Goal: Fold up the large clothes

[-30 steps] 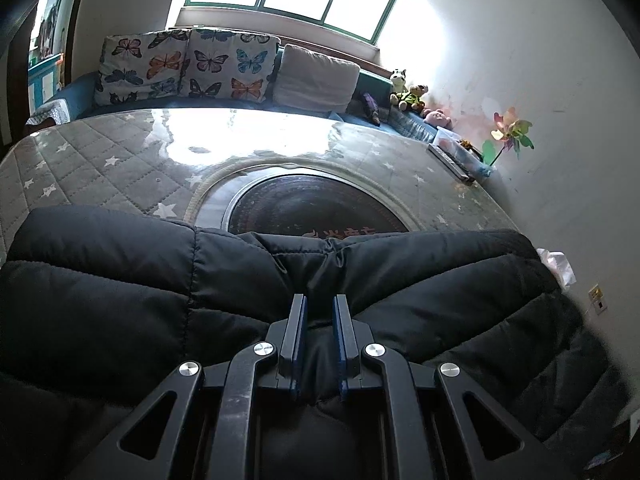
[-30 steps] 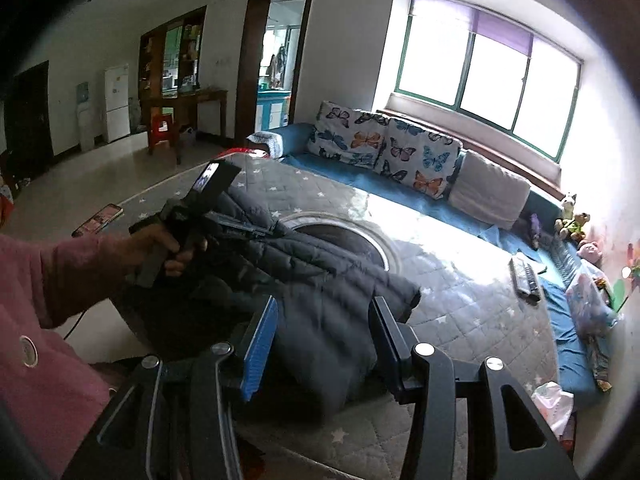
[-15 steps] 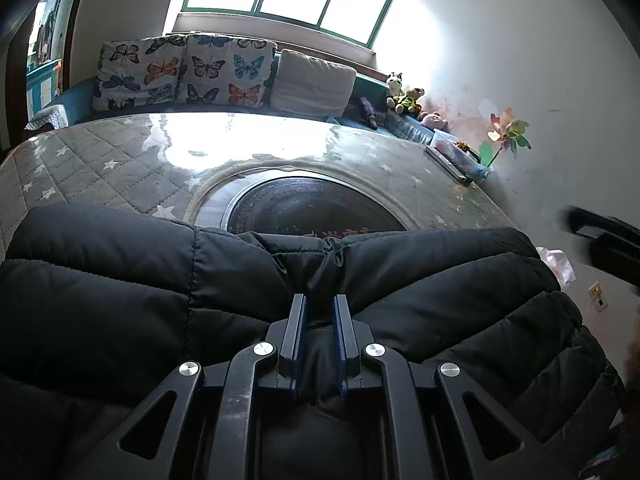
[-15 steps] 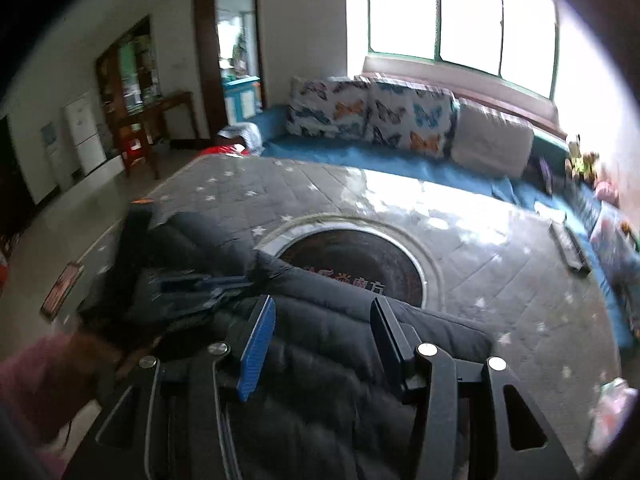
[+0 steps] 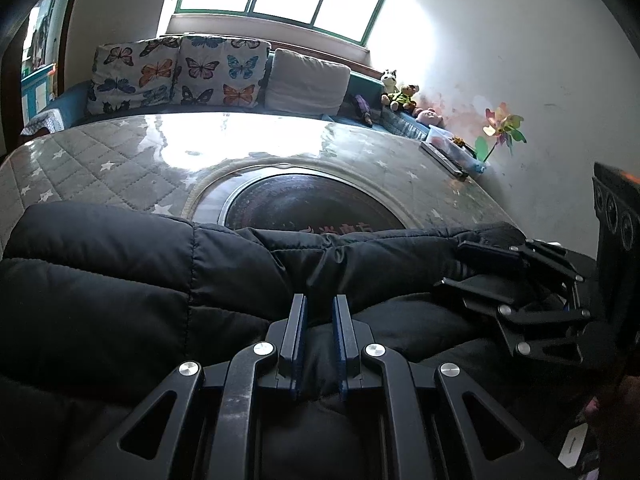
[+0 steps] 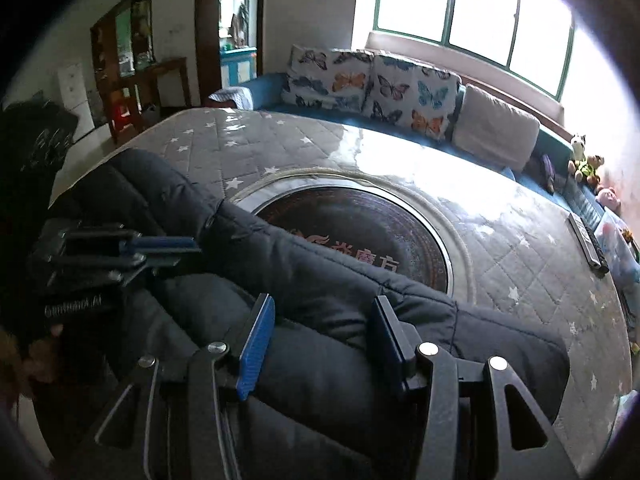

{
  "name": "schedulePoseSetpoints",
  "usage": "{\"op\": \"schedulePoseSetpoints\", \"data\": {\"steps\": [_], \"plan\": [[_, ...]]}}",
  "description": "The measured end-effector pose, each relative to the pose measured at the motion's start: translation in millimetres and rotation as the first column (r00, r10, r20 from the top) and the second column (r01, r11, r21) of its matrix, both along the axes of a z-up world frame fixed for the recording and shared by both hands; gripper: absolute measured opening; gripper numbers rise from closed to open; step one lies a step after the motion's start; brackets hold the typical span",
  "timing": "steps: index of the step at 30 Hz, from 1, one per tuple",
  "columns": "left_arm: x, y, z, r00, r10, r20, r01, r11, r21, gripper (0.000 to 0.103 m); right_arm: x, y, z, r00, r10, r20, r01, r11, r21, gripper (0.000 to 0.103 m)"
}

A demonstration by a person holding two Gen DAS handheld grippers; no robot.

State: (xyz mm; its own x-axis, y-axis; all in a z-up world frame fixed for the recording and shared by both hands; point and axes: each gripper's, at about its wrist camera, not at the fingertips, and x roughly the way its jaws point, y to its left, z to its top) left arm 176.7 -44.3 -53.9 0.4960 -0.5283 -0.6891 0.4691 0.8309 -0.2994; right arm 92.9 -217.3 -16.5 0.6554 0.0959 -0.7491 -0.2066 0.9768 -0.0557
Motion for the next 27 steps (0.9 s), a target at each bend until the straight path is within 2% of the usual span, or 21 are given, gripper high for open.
{"op": "schedulePoseSetpoints", "data": {"steps": [8,14,17,19,21,24,27], "plan": [[-5.9,1.8,0.2,0.999,-0.023,0.023,0.023,1.000,0.006,0.015,-30.8,-12.0,-1.3,0.995,0.079,0.053,-0.082,0.995,0.065,0.055],[-23.6,11.5,10.4,0.994,-0.061,0.085,0.058,0.998,0.028,0.019,-46.3,-14.8,-2.9,0.986,0.130,0.100,-0.138,0.988,0.074,0.055],[-44.0,24.5,16.9,0.988,-0.055,0.147,0.046,0.997,0.063,0.027,-51.5,-18.3,-1.7,0.981,0.154,0.118,-0.166,0.981,0.097,0.055],[-57.5,34.4,20.2,0.982,-0.045,0.184,0.029,0.996,0.087,0.045,-54.9,-19.9,-1.3,0.978,0.167,0.126,-0.182,0.977,0.110,0.055],[-69.7,45.2,22.0,0.976,-0.023,0.215,0.000,0.994,0.108,0.056,-58.8,-20.2,-0.4,0.974,0.181,0.136,-0.196,0.975,0.108,0.055],[-80.4,58.3,20.8,0.974,-0.010,0.225,-0.017,0.993,0.118,0.058,-61.9,-19.2,-2.0,0.968,0.207,0.138,-0.220,0.971,0.089,0.055],[-84.9,70.4,14.4,0.978,0.002,0.208,-0.020,0.996,0.086,0.058,-62.1,-14.9,-4.2,0.965,0.222,0.139,-0.231,0.971,0.055,0.055]]}}
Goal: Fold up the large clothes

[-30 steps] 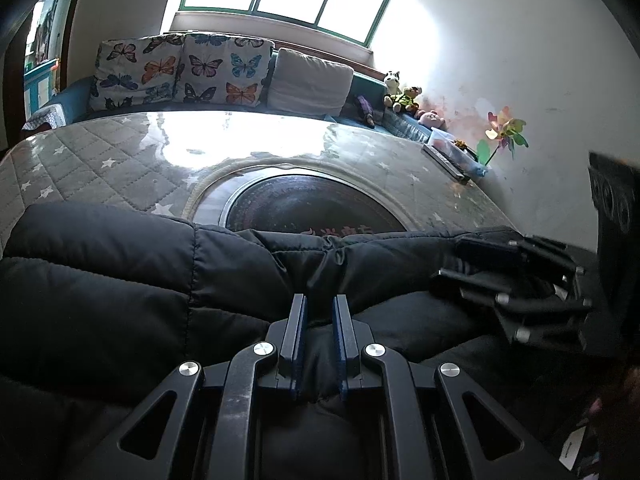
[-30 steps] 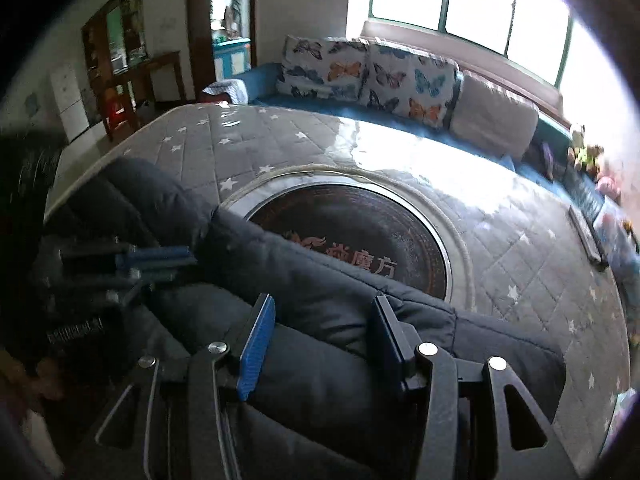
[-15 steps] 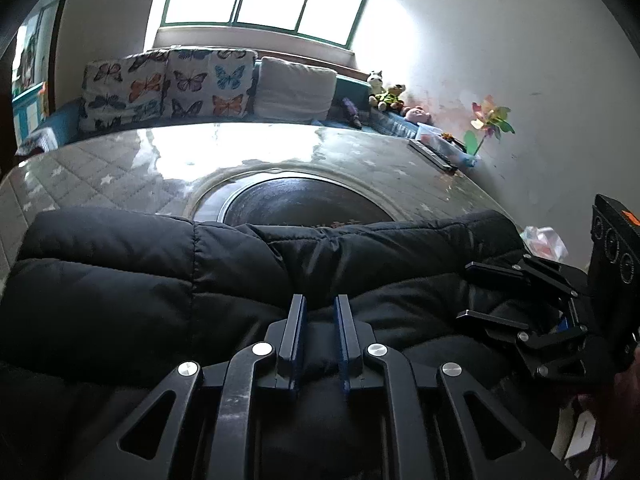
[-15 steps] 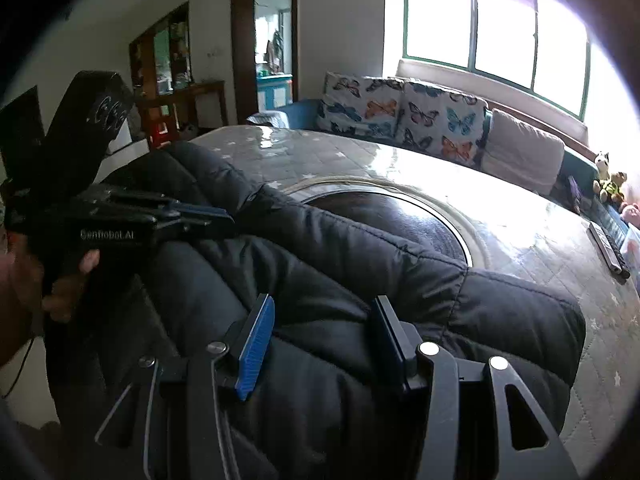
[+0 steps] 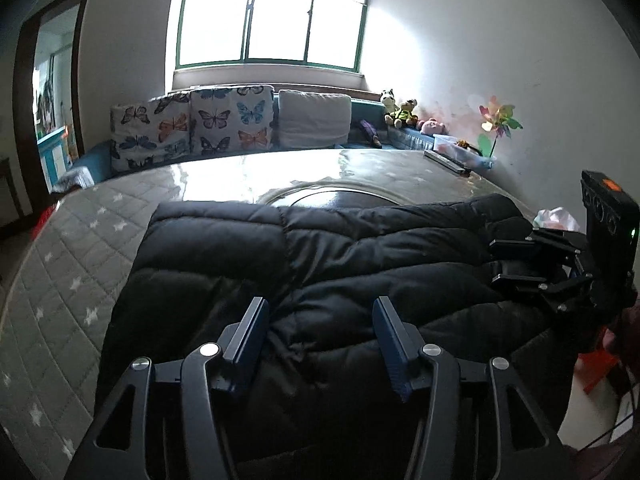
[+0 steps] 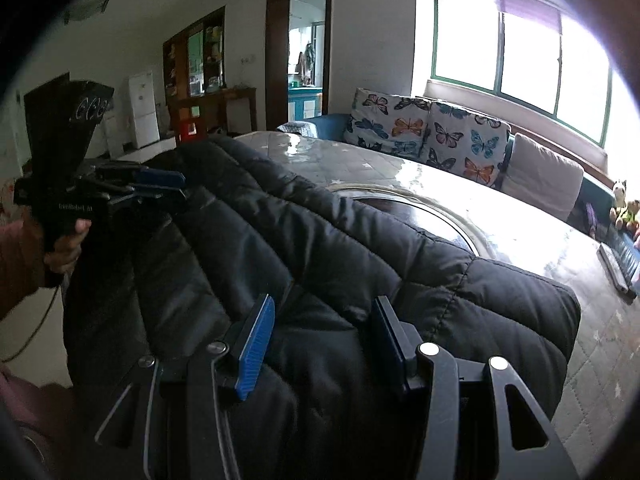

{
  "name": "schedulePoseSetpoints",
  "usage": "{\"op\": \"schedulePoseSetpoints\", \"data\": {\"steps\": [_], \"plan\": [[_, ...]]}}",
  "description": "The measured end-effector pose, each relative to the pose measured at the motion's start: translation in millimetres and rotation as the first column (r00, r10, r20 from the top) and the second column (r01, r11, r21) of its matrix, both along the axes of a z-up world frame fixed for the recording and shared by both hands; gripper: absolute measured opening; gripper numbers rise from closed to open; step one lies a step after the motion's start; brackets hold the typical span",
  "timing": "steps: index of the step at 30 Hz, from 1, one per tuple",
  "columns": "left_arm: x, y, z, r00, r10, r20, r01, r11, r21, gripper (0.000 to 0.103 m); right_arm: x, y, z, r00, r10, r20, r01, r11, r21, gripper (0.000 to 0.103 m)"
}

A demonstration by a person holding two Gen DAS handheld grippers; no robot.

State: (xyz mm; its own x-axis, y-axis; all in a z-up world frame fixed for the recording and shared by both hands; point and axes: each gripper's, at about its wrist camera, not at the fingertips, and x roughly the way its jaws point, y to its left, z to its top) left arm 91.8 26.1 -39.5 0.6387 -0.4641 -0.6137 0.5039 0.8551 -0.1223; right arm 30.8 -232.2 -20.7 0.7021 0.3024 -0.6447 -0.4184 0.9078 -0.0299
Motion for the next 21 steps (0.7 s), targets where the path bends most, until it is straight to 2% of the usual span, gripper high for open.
{"op": "schedulePoseSetpoints", "data": {"steps": [6,10,15,18,21], "plan": [[-1.0,16.1,-22.5,1.000,-0.008,0.008,0.009,0.999,-0.045,0.059,3.8,5.6,-9.7,1.000,-0.007,0.024,0.008,1.000,-0.029,0.056],[-6.1,22.8,-18.4,1.000,-0.010,-0.007,0.009,0.999,-0.050,0.059,2.3,4.7,-7.4,1.000,-0.009,0.021,0.010,0.999,-0.040,0.056],[-18.7,38.1,-7.7,1.000,0.008,0.007,-0.007,0.999,-0.045,0.059,2.3,16.5,15.5,1.000,0.011,-0.017,-0.012,0.997,-0.082,0.056],[-22.0,53.7,-7.0,1.000,0.029,-0.003,-0.029,0.996,-0.089,0.059,2.9,29.3,31.5,0.999,0.051,-0.009,-0.051,0.996,-0.075,0.056],[-24.4,64.4,-11.5,0.999,0.041,-0.019,-0.043,0.991,-0.128,0.059,8.3,42.2,34.5,0.994,0.107,-0.021,-0.108,0.994,-0.035,0.056]]}}
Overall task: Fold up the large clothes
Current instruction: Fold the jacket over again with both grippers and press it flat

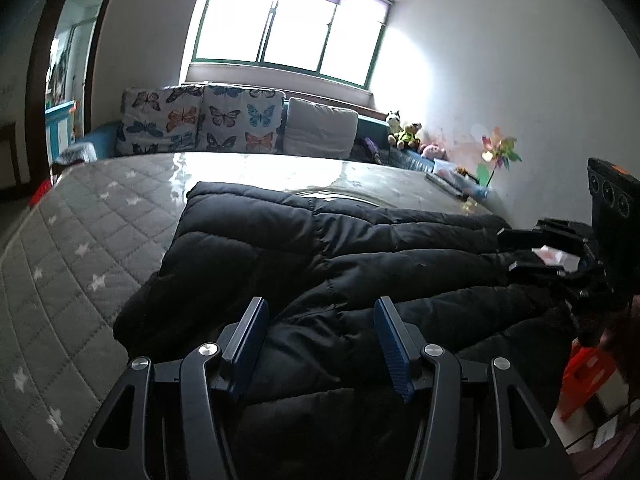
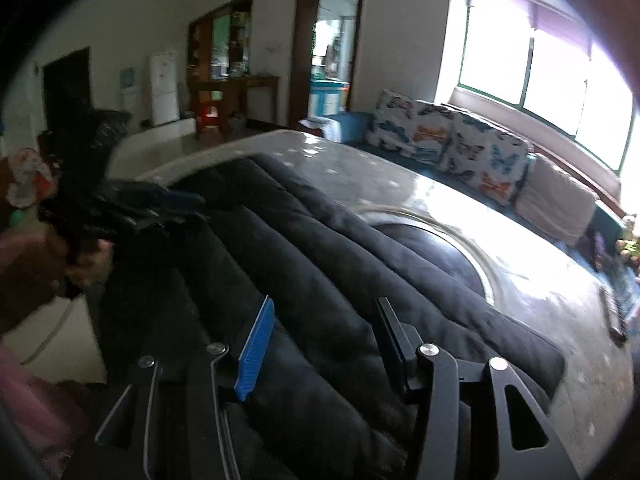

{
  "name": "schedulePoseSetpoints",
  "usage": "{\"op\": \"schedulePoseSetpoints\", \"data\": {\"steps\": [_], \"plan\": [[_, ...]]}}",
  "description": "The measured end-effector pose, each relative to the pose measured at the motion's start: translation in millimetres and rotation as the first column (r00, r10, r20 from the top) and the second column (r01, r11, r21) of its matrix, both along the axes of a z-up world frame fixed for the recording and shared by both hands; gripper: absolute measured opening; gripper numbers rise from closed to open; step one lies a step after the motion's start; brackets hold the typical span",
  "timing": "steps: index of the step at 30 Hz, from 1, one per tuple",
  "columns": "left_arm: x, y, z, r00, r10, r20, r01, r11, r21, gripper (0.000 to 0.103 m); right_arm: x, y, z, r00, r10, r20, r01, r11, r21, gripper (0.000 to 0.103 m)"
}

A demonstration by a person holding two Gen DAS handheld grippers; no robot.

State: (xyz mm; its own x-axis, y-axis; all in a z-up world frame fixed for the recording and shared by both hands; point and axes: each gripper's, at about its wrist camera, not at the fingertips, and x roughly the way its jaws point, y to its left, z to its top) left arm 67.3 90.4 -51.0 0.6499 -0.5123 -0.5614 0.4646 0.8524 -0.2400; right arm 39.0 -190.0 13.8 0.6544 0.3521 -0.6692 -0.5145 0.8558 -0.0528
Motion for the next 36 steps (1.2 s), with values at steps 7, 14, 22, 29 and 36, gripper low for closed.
{"op": "schedulePoseSetpoints", "data": {"steps": [7,14,22,29,36], "plan": [[-6.5,3.1,3.7,1.000,0.015,-0.014,-0.014,0.999,0.028,0.059,12.7,8.4,-56.2,0.999,0.013,-0.045,-0.015,0.999,-0.037,0.058],[5.6,0.4,34.9,0.996,0.086,0.006,-0.087,0.995,0.050,0.060,6.3,5.5,-52.8,1.000,0.004,-0.030,-0.005,0.999,-0.034,0.058],[30.9,-4.2,15.2,0.994,0.108,-0.023,-0.106,0.990,0.088,0.060,5.9,-20.0,-25.3,0.997,-0.058,-0.042,0.060,0.998,0.035,0.058],[34.1,-4.9,10.2,0.993,0.110,-0.035,-0.107,0.991,0.079,0.060,13.5,-60.2,-12.1,0.977,-0.209,-0.038,0.211,0.977,0.044,0.058],[36.3,-7.2,6.4,0.993,0.108,-0.037,-0.105,0.990,0.092,0.060,18.8,-70.5,-37.4,0.963,-0.251,-0.095,0.258,0.963,0.081,0.060]]}}
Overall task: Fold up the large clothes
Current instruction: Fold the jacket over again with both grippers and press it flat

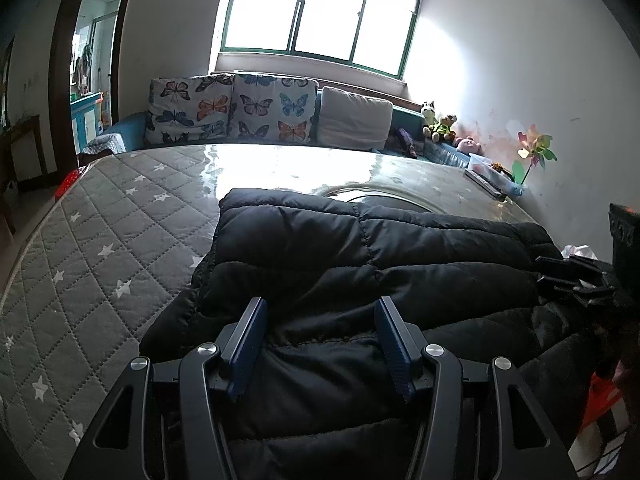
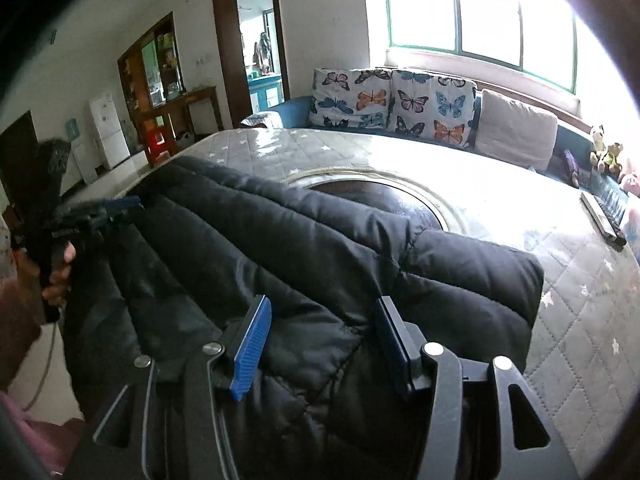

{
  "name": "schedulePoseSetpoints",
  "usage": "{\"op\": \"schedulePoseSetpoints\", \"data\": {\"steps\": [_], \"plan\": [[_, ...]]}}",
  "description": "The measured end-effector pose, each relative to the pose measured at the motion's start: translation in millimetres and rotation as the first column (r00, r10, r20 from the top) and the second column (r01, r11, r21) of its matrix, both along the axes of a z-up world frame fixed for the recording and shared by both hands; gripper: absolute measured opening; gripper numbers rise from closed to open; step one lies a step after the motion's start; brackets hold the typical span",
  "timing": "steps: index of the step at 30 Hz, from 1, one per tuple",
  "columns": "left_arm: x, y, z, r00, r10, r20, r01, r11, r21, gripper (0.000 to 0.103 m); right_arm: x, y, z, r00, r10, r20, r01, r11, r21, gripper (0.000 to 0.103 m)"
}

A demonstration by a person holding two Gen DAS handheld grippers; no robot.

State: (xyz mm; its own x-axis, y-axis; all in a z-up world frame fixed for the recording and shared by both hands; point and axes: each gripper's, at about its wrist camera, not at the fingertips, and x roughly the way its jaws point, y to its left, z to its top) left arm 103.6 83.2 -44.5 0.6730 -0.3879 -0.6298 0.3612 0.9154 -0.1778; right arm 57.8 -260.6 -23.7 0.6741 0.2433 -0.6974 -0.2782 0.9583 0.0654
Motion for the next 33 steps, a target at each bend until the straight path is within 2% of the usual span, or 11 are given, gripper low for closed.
{"op": "schedulePoseSetpoints", "data": {"steps": [3,7,12,14,17,20,25,29,31,33], "plan": [[2.4,-0.7,2.8,1.000,0.002,-0.014,-0.002,1.000,0.008,0.060,-2.6,3.5,-1.0,1.000,0.003,0.009,-0.003,1.000,-0.018,0.062],[2.3,-4.2,21.4,0.999,0.013,-0.039,-0.013,1.000,0.018,0.061,-3.3,0.1,-2.0,1.000,0.001,0.005,-0.001,1.000,0.001,0.062],[0.5,-1.1,47.7,0.999,0.045,0.002,-0.045,0.999,0.029,0.080,-7.6,-1.4,-0.7,1.000,0.000,0.010,0.000,1.000,0.005,0.062],[3.2,0.3,56.3,0.997,0.070,0.025,-0.071,0.996,0.057,0.081,-8.1,-0.7,-0.2,1.000,0.000,0.010,0.000,1.000,0.006,0.063],[18.1,2.9,61.5,0.997,0.082,-0.002,-0.082,0.994,0.076,0.088,-9.4,-1.0,2.9,1.000,0.000,0.014,-0.001,1.000,0.009,0.063],[40.6,7.4,54.5,0.995,0.080,-0.061,-0.076,0.995,0.069,0.090,-10.4,-3.4,5.0,1.000,0.001,0.016,-0.001,1.000,0.010,0.065],[67.3,13.9,25.7,0.985,0.098,-0.143,-0.087,0.993,0.081,0.090,-12.6,-2.7,8.5,1.000,0.008,0.030,-0.008,1.000,0.002,0.069],[72.6,26.3,14.0,0.983,0.096,-0.158,-0.096,0.995,0.012,0.097,-13.9,-4.1,18.4,1.000,0.002,0.026,-0.002,1.000,0.013,0.069],[74.4,31.0,7.3,0.981,0.101,-0.166,-0.102,0.995,0.001,0.103,-15.7,-7.7,26.5,0.999,-0.009,0.034,0.009,1.000,0.011,0.069],[74.9,34.2,2.5,0.979,0.100,-0.175,-0.103,0.995,-0.011,0.103,-16.6,-14.6,34.9,0.998,-0.030,0.049,0.029,0.999,0.014,0.069]]}}
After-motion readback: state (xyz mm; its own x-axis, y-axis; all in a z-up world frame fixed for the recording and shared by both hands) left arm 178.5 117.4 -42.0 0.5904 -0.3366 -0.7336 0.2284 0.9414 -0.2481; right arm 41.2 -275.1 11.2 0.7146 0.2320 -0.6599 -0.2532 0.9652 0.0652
